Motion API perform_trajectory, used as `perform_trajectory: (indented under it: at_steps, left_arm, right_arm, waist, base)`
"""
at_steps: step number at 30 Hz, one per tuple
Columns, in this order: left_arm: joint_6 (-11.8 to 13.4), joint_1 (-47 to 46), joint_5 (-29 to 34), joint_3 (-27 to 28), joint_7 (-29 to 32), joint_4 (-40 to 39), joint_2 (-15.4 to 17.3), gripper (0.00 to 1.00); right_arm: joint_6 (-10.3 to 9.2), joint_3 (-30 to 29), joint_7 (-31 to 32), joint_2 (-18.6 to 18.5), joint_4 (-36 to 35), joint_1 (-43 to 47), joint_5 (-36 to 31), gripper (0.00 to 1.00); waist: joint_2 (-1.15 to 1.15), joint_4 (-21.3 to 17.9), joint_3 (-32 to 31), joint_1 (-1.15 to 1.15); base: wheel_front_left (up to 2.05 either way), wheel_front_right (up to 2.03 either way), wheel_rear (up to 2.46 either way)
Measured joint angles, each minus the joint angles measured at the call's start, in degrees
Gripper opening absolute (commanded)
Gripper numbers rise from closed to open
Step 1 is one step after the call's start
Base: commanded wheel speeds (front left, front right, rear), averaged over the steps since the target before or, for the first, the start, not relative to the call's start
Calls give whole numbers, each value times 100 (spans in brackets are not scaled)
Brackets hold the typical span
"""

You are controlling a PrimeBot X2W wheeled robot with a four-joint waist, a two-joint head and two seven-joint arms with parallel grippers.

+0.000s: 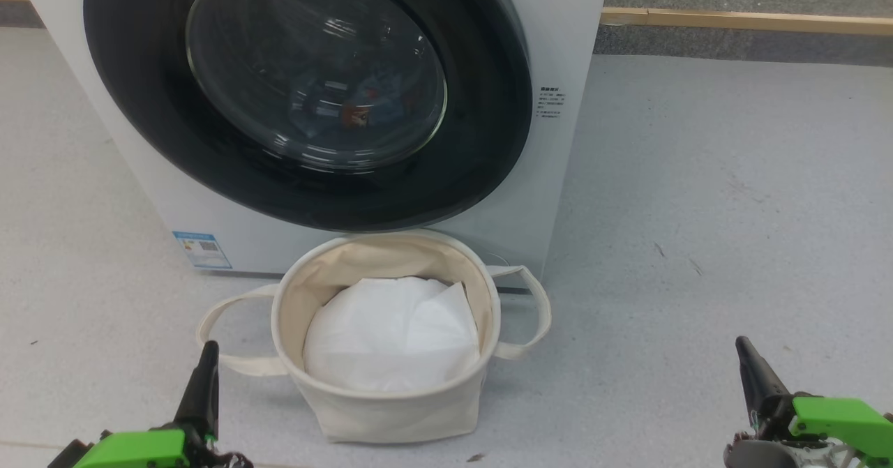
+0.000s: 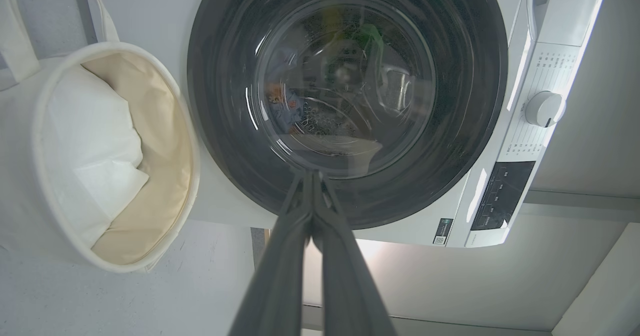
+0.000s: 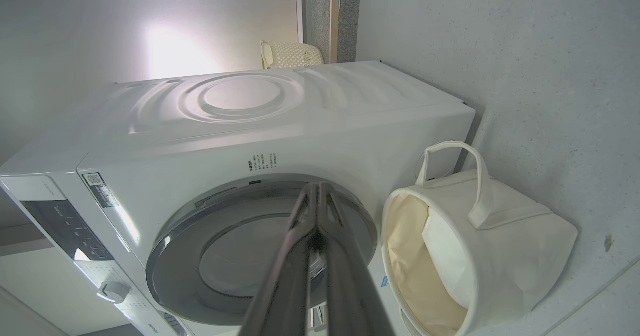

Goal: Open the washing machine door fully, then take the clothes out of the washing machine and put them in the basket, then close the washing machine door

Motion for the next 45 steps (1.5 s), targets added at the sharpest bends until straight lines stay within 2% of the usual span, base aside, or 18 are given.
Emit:
perform_trajectory:
  at_steps: [45]
  left_arm:
    - [0, 0, 0, 1, 1, 0, -1, 0]
  right_arm:
    - [0, -1, 0, 0, 1, -1, 0, 0]
  waist:
    - [0, 0, 0, 0]
  base:
    - [0, 0, 0]
